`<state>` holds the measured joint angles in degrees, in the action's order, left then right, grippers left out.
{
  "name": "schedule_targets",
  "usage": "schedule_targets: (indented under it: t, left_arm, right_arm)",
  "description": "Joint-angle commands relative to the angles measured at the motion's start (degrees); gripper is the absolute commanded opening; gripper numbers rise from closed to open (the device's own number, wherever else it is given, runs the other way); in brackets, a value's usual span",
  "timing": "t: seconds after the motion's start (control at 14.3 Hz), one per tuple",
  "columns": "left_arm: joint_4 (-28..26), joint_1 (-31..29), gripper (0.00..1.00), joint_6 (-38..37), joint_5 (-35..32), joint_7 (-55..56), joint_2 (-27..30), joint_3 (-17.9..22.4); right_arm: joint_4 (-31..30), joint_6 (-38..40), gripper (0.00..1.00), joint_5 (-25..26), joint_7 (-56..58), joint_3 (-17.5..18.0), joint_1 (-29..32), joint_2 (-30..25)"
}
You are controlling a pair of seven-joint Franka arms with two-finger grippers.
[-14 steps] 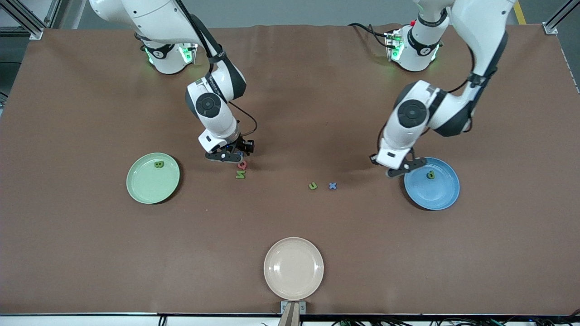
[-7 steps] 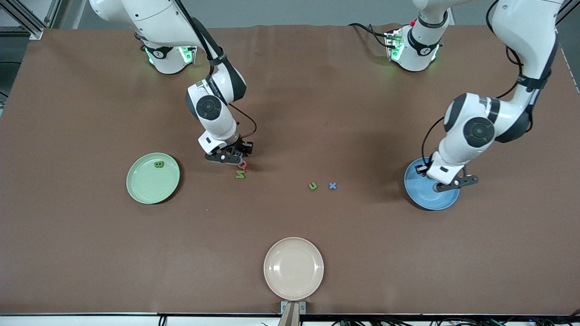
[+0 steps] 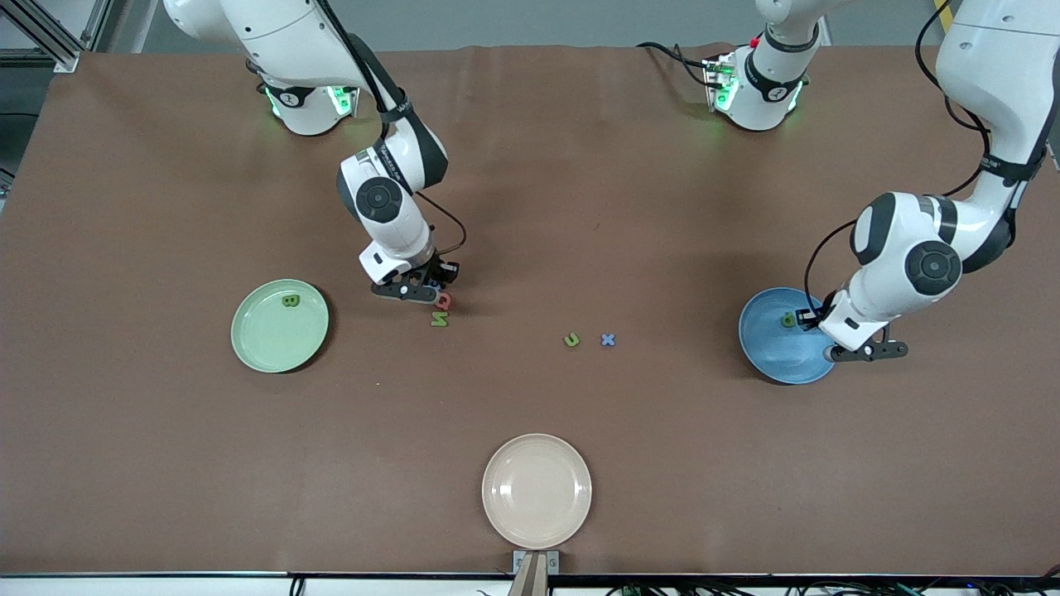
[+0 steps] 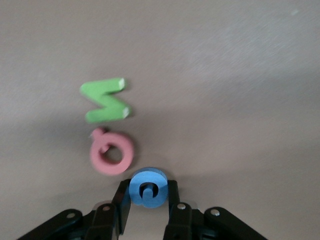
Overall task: Sort upper and lower case letters into plates
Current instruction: 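Carry the E with the left gripper while the right gripper carries the C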
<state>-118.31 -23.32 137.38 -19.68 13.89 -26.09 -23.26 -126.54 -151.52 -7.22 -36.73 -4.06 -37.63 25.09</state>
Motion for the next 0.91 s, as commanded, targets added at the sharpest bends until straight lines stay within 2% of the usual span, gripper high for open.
schedule_targets:
  t: [0.0,0.28,0.56,0.63,0.7,0.77,0.84]
  left_arm:
    - [3.5,-0.9,0.11,-0.2,-3.3,-1.3,-3.7,-0.3]
    - [3.7,-0.7,0.11,0.1,-4.8,-0.9,-5.1,-0.3]
    - [3.7,-0.7,0.16,0.3,-4.8,-0.9,-5.4,-0.3]
    - [3.7,-0.7,0.34,0.2,-4.8,-1.0,-5.2,-0.4]
    - [3.7,-0.7,0.62,0.2,-4.9,-1.1,-4.9,-0.4]
    - [3.7,-0.6,0.86,0.1,-4.8,-1.1,-4.5,-0.6]
    - [3.9,-0.5,0.93,-0.5,-4.8,-1.1,-3.4,-0.8]
  right_arm:
    - [1.6,5.6,0.00,1.8,4.0,-3.4,1.0,-2.2]
    - [5.9,17.1,0.00,1.8,15.0,-11.8,1.0,-5.8]
    - [5.8,17.7,0.00,1.8,32.8,-21.6,1.2,-6.5]
    - [5.6,17.3,0.00,1.8,36.1,-22.8,2.2,-6.5]
    - [5.2,16.6,0.00,1.8,39.5,-22.9,4.3,-6.5]
    - [4.5,15.2,0.00,1.8,42.1,-22.8,6.4,-6.4]
    - [3.4,13.0,0.00,1.8,44.4,-22.8,7.8,-6.1]
